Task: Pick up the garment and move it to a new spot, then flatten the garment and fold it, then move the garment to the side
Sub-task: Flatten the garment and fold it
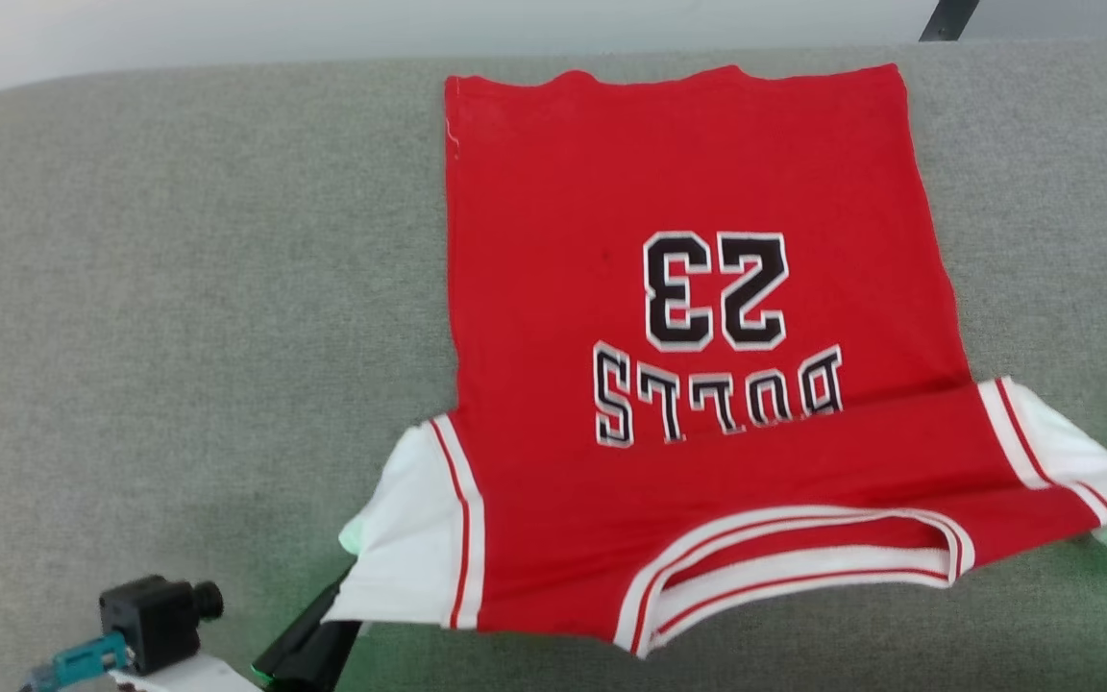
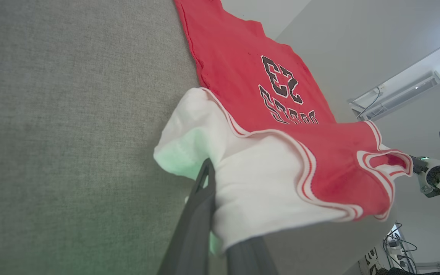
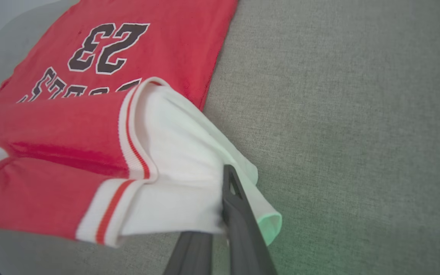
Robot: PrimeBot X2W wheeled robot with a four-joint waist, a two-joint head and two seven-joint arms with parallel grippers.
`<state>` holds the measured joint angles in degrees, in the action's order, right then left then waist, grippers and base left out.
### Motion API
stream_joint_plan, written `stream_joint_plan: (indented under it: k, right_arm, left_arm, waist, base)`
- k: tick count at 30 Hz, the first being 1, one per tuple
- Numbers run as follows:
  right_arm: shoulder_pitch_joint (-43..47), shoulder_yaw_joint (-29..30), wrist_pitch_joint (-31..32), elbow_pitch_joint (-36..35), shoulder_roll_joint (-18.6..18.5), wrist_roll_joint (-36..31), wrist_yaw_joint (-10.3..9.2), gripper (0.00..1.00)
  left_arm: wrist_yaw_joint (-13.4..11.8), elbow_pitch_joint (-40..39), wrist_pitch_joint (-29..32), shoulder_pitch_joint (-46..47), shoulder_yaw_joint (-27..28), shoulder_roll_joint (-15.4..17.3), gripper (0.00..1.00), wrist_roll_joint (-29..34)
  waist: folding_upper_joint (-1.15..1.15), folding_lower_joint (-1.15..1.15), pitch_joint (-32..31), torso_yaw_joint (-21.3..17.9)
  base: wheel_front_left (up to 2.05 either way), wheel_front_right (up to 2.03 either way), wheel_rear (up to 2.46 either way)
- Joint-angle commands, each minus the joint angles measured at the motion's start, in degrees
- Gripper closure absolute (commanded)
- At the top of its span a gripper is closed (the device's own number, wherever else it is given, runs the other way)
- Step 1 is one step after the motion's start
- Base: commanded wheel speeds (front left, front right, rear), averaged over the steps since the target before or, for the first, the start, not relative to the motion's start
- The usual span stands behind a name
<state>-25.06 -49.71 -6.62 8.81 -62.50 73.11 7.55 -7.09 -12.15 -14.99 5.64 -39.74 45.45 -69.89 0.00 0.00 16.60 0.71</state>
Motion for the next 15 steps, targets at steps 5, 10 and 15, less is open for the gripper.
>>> stream_joint_plan:
  k: [5, 10, 15]
  right_arm:
    - [3.7, 2.2, 1.7, -2.6, 0.2, -2.7, -0.11, 1.0]
    - [5.1, 3.0, 4.9, -2.6, 3.3, -7.4, -0.11, 1.0]
    - [6.2, 4.1, 7.8, -0.3, 6.7, -10.6, -0.11, 1.0]
  left_arm:
    - [-1.6, 1.0, 0.6, -0.9, -1.5, 0.6, 1.0, 2.7]
    - [-1.4, 5.3, 2.1, 1.2, -4.3, -1.6, 1.0, 5.3]
    - [0.4, 10.5, 3.4, 3.3, -6.3, -4.5, 1.0, 6.0]
  waist:
    - [0.0, 0.0, 1.4, -0.6]
    - [0.0, 0.0, 2.6, -0.8]
    - [0.0, 0.0, 3.5, -0.5]
  base:
    - [0.0, 0.0, 0.0]
    - [0.0, 0.0, 0.0]
    - [0.0, 0.0, 0.0]
